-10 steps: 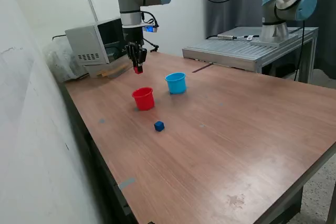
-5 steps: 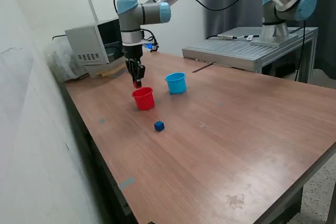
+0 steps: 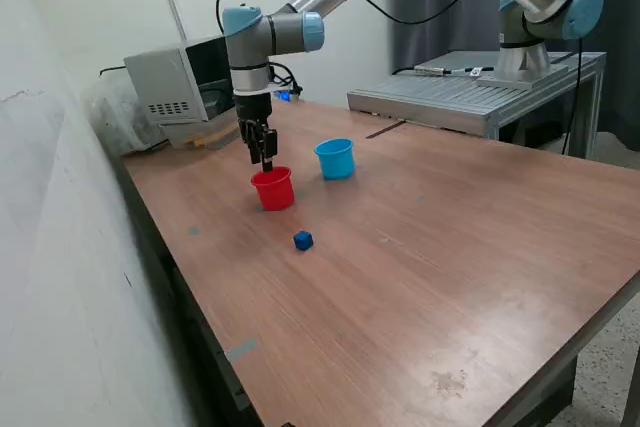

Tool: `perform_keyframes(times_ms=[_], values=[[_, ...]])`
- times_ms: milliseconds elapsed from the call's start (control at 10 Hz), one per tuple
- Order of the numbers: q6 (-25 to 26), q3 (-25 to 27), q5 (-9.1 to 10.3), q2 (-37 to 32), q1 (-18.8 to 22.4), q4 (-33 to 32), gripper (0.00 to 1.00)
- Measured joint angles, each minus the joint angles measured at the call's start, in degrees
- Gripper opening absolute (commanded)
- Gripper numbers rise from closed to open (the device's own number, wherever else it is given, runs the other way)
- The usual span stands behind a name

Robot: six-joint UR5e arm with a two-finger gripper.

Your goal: Place red objects in the red bin, and blue objects in the blue bin.

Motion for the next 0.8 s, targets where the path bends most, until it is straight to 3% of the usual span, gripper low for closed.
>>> perform_keyframes(times_ms=[500,800], values=[[2.2,-1.2,0.19,-1.7,1.1,3.9,1.00],[2.2,-2.5,1.10,-2.1,4.6,5.0,1.00]])
